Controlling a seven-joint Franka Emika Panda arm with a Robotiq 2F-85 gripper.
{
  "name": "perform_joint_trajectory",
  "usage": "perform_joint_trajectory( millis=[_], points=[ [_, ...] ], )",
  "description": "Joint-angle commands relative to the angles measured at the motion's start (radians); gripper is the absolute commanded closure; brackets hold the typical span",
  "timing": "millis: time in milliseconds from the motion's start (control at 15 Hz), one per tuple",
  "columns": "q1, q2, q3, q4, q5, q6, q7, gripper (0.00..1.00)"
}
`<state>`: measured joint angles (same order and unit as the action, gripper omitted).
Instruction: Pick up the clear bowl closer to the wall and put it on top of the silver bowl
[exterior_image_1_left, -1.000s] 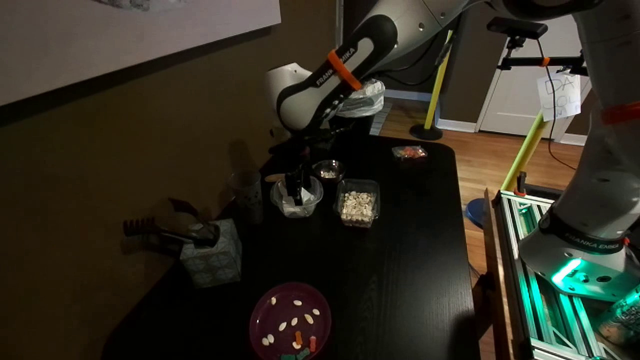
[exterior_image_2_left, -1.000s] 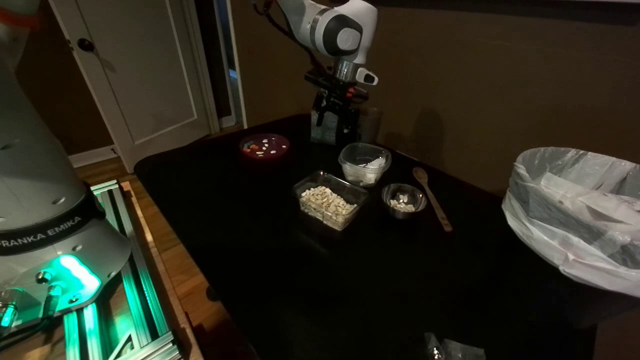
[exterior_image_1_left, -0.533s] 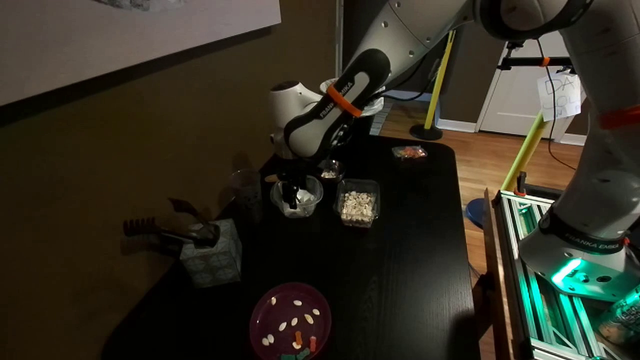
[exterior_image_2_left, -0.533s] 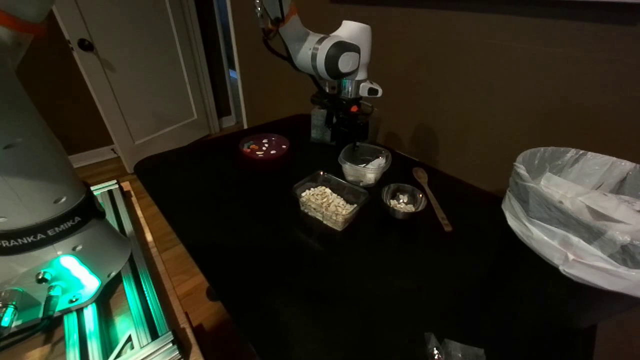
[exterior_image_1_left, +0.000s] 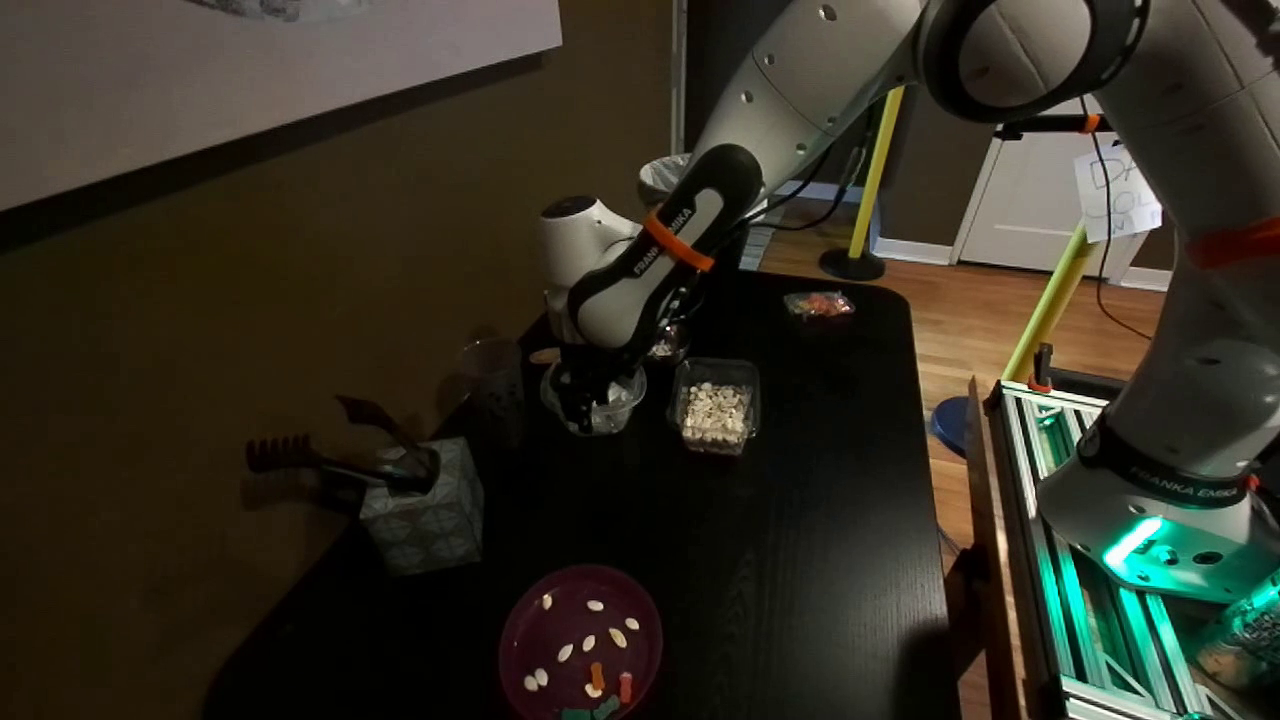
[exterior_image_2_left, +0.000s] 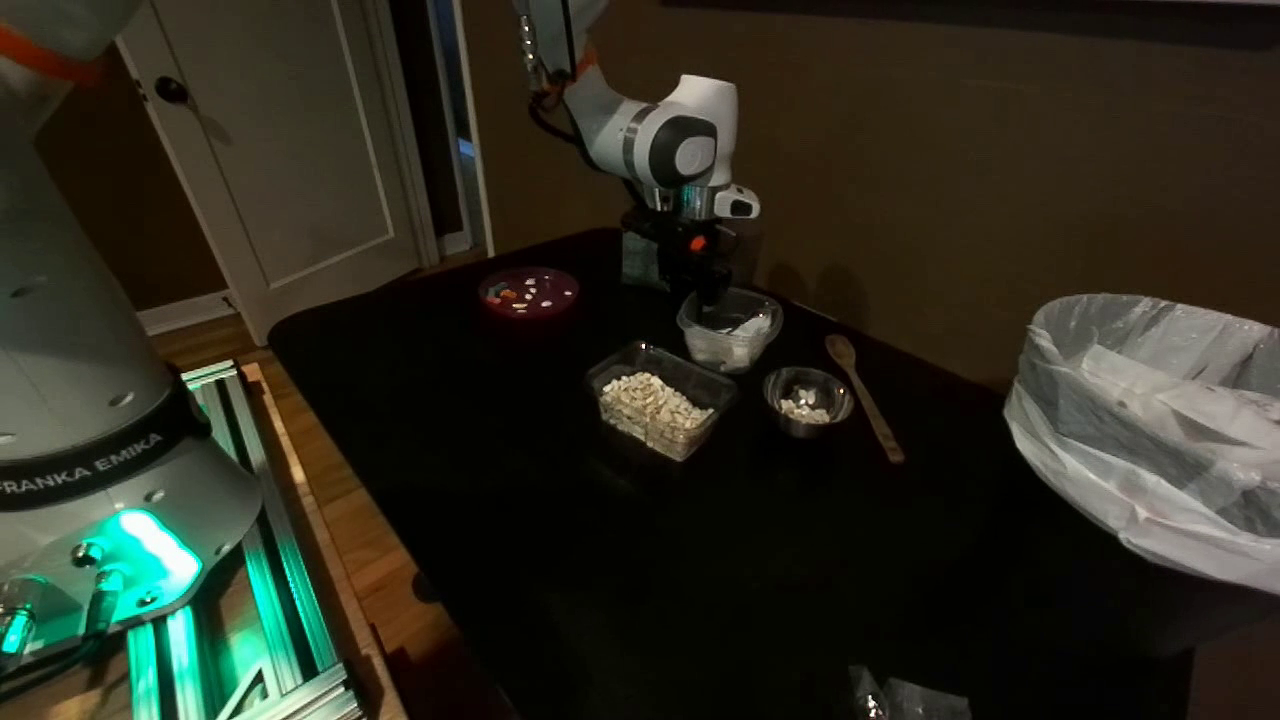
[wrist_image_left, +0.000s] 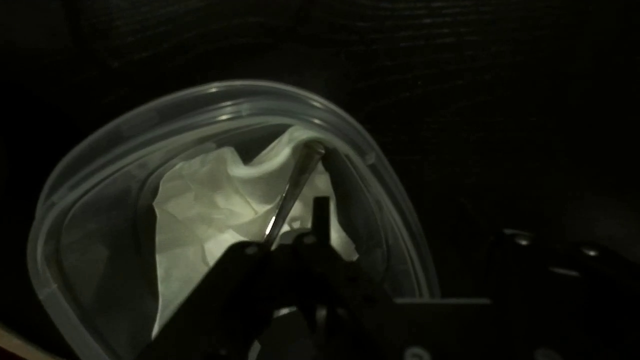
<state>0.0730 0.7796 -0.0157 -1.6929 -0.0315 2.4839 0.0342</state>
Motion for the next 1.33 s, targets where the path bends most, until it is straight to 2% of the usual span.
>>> perform_joint_trajectory(
  millis=[0,200,333,600,933,1267],
  points=[
    [0.016,0.025,-0.018,0.032,-0.013,0.013,0.050,0.66],
    [0.018,0.031,-0.022,0.049,-0.011,0.002,0.071,0.89],
    [0.020,0.035,-0.025,0.054,-0.011,-0.002,0.083,1.00],
    [0.016,0.015,-0.023,0.050,-0.004,0.001,0.093,0.99],
    [0.015,-0.089,-0.017,-0.009,-0.005,0.012,0.085,0.99],
    [0.066,-0.210,-0.097,-0.072,-0.070,-0.009,0.189,0.99]
  ],
)
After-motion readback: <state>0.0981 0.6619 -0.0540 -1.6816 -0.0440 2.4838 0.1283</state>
